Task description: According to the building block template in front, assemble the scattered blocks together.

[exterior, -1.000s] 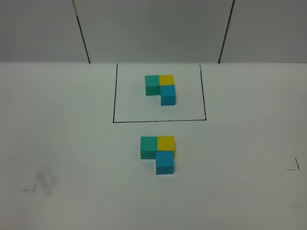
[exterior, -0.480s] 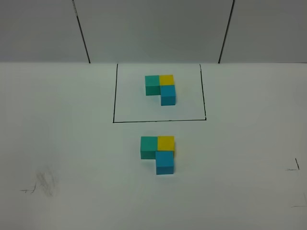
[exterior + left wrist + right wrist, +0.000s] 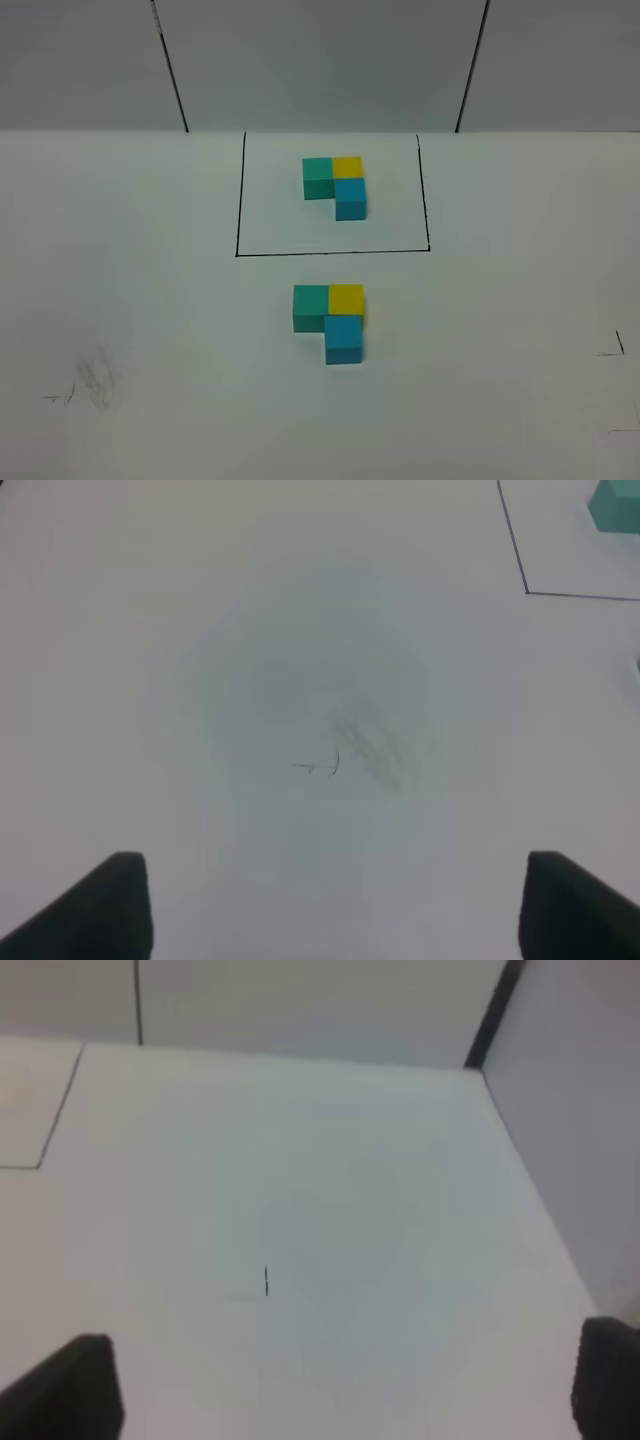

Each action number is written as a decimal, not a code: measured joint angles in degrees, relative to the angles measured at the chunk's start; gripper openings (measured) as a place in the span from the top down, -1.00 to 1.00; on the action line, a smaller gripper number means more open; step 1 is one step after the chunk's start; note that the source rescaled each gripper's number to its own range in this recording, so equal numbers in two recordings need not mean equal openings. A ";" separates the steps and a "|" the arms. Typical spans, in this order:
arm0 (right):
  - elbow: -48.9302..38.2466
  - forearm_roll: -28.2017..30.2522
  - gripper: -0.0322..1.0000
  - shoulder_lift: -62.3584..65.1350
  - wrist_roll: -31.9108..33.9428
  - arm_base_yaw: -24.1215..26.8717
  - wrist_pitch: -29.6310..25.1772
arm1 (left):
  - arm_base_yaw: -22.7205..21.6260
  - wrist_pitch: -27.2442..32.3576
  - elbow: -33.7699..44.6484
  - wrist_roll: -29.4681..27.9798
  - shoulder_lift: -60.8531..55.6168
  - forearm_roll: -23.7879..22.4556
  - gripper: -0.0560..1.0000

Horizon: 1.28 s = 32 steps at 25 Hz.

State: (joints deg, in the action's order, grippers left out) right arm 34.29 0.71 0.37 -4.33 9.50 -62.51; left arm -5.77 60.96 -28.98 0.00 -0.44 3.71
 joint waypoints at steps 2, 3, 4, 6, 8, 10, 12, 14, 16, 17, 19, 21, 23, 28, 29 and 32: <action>-3.04 0.06 -0.63 0.07 1.05 -1.29 0.98 | 0.00 0.00 0.00 0.00 0.00 0.00 -0.32; -3.95 0.06 -0.62 0.07 1.25 -2.72 1.34 | 0.00 0.00 0.00 0.00 0.00 0.00 -0.32; -4.77 0.06 -0.61 0.07 1.51 -4.04 1.55 | 0.00 0.00 0.00 0.00 0.00 0.00 -0.32; -5.75 0.21 -0.60 0.07 1.70 -7.14 1.51 | 0.00 0.00 0.00 0.00 0.00 0.00 -0.32; -5.93 0.25 -0.60 0.07 1.72 -9.37 1.48 | 0.00 0.00 0.00 0.00 0.00 0.00 -0.32; -5.92 0.33 -0.60 0.07 1.77 -10.64 1.48 | 0.00 0.00 0.00 0.00 0.00 0.00 -0.32; -5.92 0.38 -0.60 0.07 1.77 -11.14 1.48 | 0.00 0.00 0.00 0.00 0.00 0.00 -0.32; -5.92 0.35 -0.60 0.07 1.83 -11.19 1.48 | 0.00 0.00 0.00 0.00 0.00 0.00 -0.32; -5.92 0.35 -0.60 0.07 1.89 -11.19 1.48 | 0.00 0.00 0.00 0.00 0.00 0.00 -0.32; -5.92 0.35 -0.60 0.07 1.88 -11.24 1.48 | 0.00 0.00 0.00 0.00 0.00 0.00 -0.32; -5.92 0.35 -0.60 0.07 1.88 -11.30 1.48 | 0.00 0.06 0.00 0.00 0.00 0.00 -0.32; -5.92 0.35 -0.60 0.07 1.88 -11.36 1.48 | 0.00 0.06 0.00 0.00 0.00 0.00 -0.32; -5.92 0.35 -0.60 0.07 1.88 -11.36 1.48 | 0.00 0.06 0.00 0.00 0.00 0.00 -0.32; -5.92 0.35 -0.60 0.07 1.88 -11.41 1.48 | 0.00 0.06 0.00 0.00 0.00 0.00 -0.32; -5.92 0.35 -0.60 0.07 1.88 -11.41 1.48 | 0.00 0.06 0.00 0.00 0.00 0.00 -0.32; -5.92 0.30 -0.60 0.07 1.88 -11.41 1.48 | 0.00 0.06 0.00 0.00 0.00 0.00 -0.32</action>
State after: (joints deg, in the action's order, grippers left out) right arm 28.38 1.01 0.43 -2.45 -1.91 -61.03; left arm -5.77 61.02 -28.98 0.00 -0.44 3.71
